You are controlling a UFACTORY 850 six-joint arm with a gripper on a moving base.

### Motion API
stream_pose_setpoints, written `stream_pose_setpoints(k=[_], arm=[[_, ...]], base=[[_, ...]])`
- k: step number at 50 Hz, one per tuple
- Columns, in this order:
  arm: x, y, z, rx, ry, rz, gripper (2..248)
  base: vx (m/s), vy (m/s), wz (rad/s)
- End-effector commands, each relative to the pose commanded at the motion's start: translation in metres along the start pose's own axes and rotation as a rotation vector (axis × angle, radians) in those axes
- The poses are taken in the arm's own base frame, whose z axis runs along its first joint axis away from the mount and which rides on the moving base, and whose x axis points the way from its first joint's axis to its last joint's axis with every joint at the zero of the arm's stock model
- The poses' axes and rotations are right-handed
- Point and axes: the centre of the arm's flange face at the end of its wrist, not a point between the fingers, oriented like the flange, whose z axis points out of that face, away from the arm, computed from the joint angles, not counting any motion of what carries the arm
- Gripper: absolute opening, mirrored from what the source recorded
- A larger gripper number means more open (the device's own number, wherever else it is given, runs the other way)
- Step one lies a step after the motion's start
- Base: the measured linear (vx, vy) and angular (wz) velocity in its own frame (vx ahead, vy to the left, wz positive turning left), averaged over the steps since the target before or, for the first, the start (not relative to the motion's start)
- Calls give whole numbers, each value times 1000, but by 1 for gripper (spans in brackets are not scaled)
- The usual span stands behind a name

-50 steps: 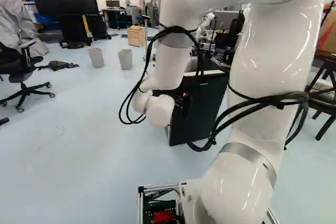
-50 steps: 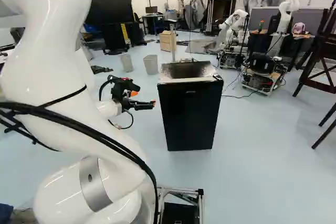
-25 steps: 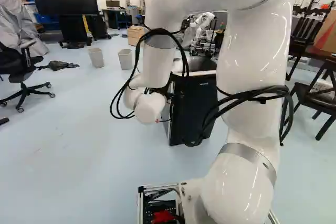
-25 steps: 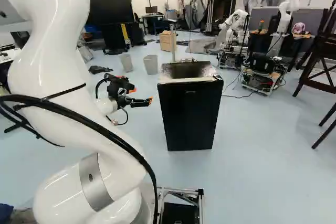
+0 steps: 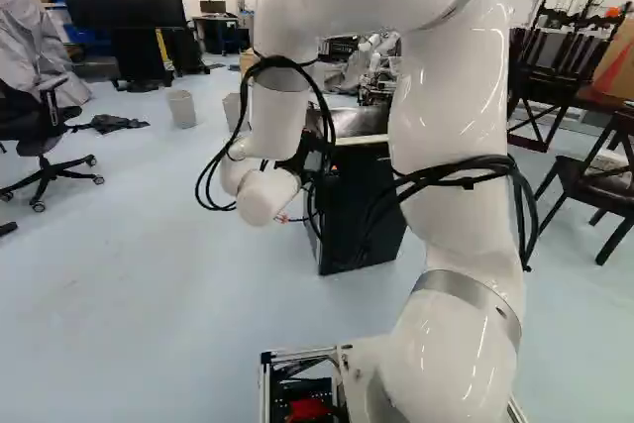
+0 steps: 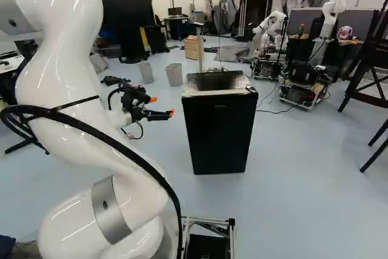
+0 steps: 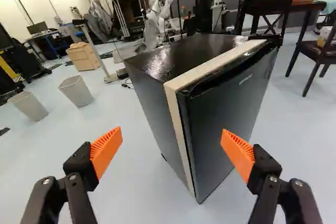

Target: Grab a drink from the fridge

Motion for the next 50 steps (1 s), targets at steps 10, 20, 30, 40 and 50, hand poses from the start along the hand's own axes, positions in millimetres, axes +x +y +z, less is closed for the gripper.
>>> stream_pose_setpoints(k=[10, 20, 30, 40, 50], arm=[[1, -10, 12, -48, 15, 31, 247], [1, -17, 24, -91, 24, 60, 247], [2, -22, 33, -128, 29, 82, 247], [2, -22, 39, -164, 33, 101, 247], [-1, -22, 46, -195, 34, 108, 247]], base=[[0, 0, 0], [0, 0, 0], [0, 0, 0], [0, 0, 0], [0, 0, 0]])
